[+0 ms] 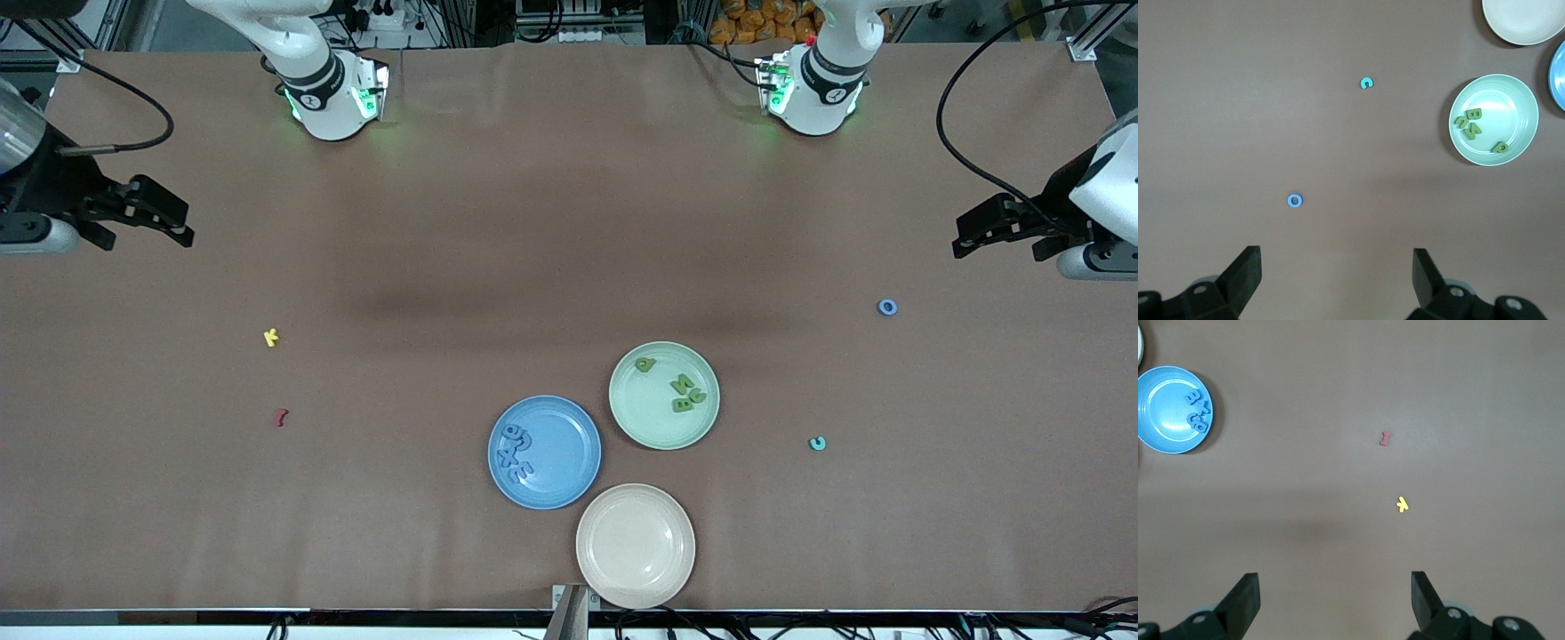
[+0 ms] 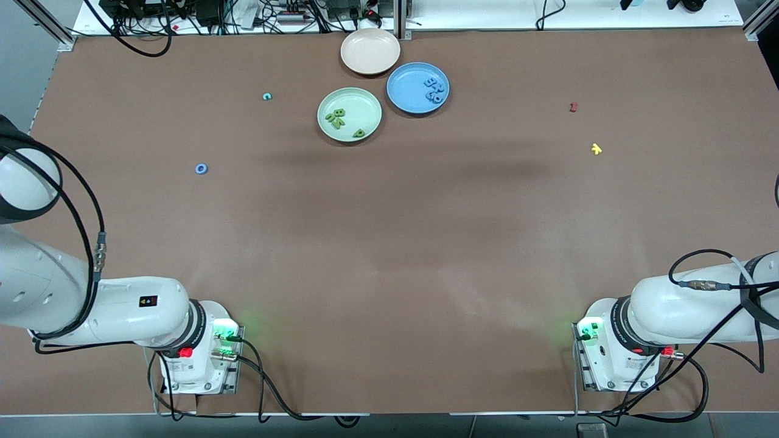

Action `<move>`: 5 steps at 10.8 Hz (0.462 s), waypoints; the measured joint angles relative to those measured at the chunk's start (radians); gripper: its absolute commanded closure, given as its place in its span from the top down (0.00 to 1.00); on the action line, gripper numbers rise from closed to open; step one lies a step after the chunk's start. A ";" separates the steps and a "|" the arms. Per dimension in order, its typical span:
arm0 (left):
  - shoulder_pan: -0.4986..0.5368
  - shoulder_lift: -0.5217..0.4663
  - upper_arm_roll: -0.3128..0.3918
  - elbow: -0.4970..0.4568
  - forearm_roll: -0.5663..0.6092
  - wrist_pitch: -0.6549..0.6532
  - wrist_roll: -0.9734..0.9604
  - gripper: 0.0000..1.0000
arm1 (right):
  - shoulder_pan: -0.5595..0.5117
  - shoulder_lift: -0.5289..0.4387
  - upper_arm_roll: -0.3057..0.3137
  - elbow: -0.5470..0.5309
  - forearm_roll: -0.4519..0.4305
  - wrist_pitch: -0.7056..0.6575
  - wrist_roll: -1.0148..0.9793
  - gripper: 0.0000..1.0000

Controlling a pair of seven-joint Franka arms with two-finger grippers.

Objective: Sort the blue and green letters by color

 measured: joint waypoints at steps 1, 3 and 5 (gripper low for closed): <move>0.000 0.001 0.000 0.000 0.000 0.000 0.000 1.00 | 0.000 -0.004 -0.009 0.009 0.000 -0.015 -0.001 1.00; 0.000 0.001 0.000 0.000 0.000 0.003 0.000 1.00 | 0.000 -0.012 -0.025 0.030 0.000 -0.053 -0.001 1.00; 0.000 0.002 0.000 0.000 0.000 0.004 0.000 1.00 | 0.000 -0.014 -0.046 0.033 -0.011 -0.059 -0.011 1.00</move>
